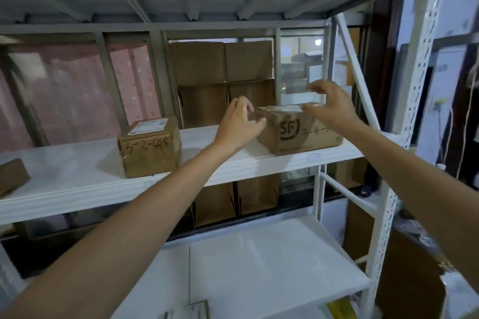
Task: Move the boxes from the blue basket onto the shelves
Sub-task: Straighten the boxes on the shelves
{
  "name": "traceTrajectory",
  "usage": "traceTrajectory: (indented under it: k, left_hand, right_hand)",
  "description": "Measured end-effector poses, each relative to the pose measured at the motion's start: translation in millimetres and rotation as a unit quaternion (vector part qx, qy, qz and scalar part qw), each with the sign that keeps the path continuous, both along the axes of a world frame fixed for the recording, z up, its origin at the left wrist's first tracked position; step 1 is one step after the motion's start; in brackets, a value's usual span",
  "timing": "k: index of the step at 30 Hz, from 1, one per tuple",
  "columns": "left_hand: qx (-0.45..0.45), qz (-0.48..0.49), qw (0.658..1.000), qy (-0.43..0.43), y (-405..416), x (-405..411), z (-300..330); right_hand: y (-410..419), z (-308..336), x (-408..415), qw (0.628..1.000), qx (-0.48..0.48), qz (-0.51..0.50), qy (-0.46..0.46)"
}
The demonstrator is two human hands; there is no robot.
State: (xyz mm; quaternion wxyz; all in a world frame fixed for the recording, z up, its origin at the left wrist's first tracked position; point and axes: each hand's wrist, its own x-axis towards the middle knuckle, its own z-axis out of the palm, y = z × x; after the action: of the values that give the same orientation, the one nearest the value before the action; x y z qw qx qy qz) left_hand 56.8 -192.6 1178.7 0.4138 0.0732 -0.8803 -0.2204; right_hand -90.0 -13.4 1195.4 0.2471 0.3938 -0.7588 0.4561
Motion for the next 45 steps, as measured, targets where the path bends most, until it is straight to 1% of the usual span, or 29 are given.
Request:
traceTrajectory:
  k: [3,7,9,11,14,16,19,24,29,35,38,40,43,45]
  left_hand:
    - [0.017,0.035,0.999,-0.029,18.2,-44.9,-16.7]
    - [0.08,0.091,0.991,-0.053,18.0,-75.1,-39.2]
    - [0.128,0.094,0.984,-0.079,14.3,-78.7,-50.2]
    - [0.167,0.074,0.978,-0.104,14.0,-79.8,-61.3]
    - [0.208,0.064,0.972,-0.088,14.4,-79.6,-71.0]
    - [0.223,0.073,0.969,-0.076,12.2,-79.2,-72.8]
    - [0.222,0.09,0.968,-0.078,10.0,-79.3,-74.7]
    - [0.207,0.125,0.967,-0.083,10.1,-82.4,-74.2]
    - [0.205,0.133,0.966,-0.082,12.1,-82.4,-75.1]
    - [0.224,0.128,0.962,-0.087,12.2,-80.7,-75.2]
    - [0.206,0.136,0.966,-0.078,15.7,-79.2,-78.0]
    - [0.171,0.158,0.972,-0.027,20.5,-72.7,-86.7]
    - [0.028,0.203,0.977,0.058,30.1,-49.5,-110.8]
    - [-0.043,0.216,0.972,0.083,36.8,-27.7,-126.2]
  right_hand:
    - [36.2,-6.7,-52.1,1.0,0.017,0.007,-0.013]
    - [61.1,-25.0,-111.7,0.996,0.058,0.046,-0.045]
    - [64.6,-37.1,-129.0,0.989,0.067,0.093,-0.092]
    - [65.0,-51.7,-139.4,0.974,0.069,0.165,-0.137]
    - [62.6,-71.4,-148.3,0.958,0.067,0.227,-0.165]
    - [57.8,-79.5,-151.2,0.954,0.07,0.23,-0.178]
    - [49.1,-85.8,-152.1,0.954,0.071,0.222,-0.188]
    - [42.0,-88.9,-151.5,0.959,0.075,0.207,-0.177]
    - [40.8,-88.4,-152.4,0.958,0.075,0.21,-0.179]
    - [42.9,-87.7,-151.7,0.954,0.081,0.217,-0.192]
    - [44.7,-89.1,-148.7,0.953,0.05,0.225,-0.197]
    - [45.6,-96.6,-144.4,0.967,-0.007,0.182,-0.176]
    - [47.7,-121.8,-133.4,0.987,-0.087,0.096,-0.096]
    - [48.9,-141.4,-122.9,0.989,-0.115,0.076,-0.056]
